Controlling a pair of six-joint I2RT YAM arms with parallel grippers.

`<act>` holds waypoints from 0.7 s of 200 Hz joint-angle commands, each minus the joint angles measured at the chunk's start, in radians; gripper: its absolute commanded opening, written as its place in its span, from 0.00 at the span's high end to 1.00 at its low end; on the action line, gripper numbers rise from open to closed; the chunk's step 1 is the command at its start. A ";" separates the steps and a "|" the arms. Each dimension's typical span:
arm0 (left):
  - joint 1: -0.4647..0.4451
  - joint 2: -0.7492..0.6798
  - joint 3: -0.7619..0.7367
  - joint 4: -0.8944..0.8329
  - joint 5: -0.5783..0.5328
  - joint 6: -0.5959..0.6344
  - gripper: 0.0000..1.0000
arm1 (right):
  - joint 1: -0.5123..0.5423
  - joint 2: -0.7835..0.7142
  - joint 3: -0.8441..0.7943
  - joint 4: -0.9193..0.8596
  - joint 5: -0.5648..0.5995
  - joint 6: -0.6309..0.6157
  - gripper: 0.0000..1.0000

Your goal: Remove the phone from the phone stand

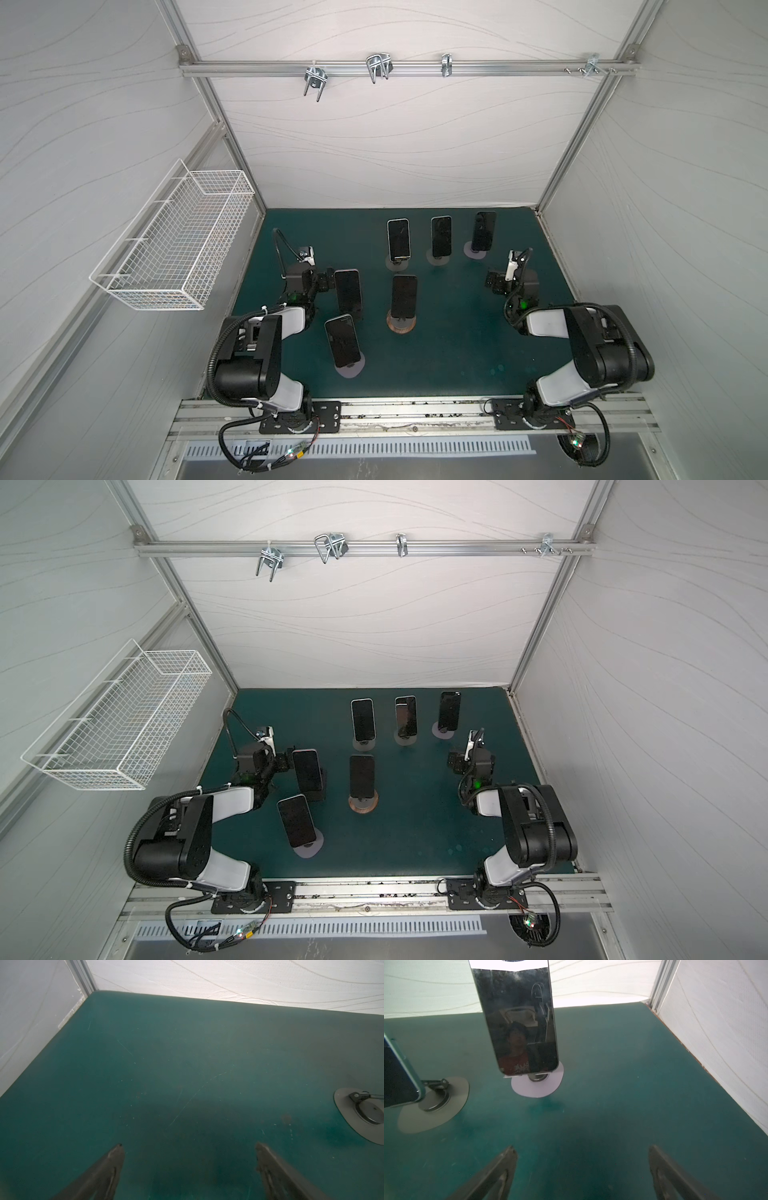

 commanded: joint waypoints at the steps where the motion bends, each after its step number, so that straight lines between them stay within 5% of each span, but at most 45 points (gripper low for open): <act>1: 0.053 -0.051 0.061 -0.079 0.091 -0.039 0.00 | -0.022 -0.150 0.034 -0.173 -0.024 0.002 0.01; 25: 0.077 -0.080 0.126 -0.232 0.151 0.019 0.00 | -0.030 -0.305 0.082 -0.363 -0.038 0.029 0.01; 58: 0.079 -0.075 0.258 -0.460 0.095 0.113 0.00 | -0.031 -0.485 0.150 -0.567 -0.010 0.083 0.01; 90: 0.079 -0.081 0.322 -0.590 0.105 0.218 0.00 | -0.038 -0.612 0.228 -0.816 0.116 0.326 0.01; 140: 0.133 -0.074 0.273 -0.580 0.153 0.259 0.00 | -0.081 -0.651 0.313 -1.061 -0.024 0.370 0.01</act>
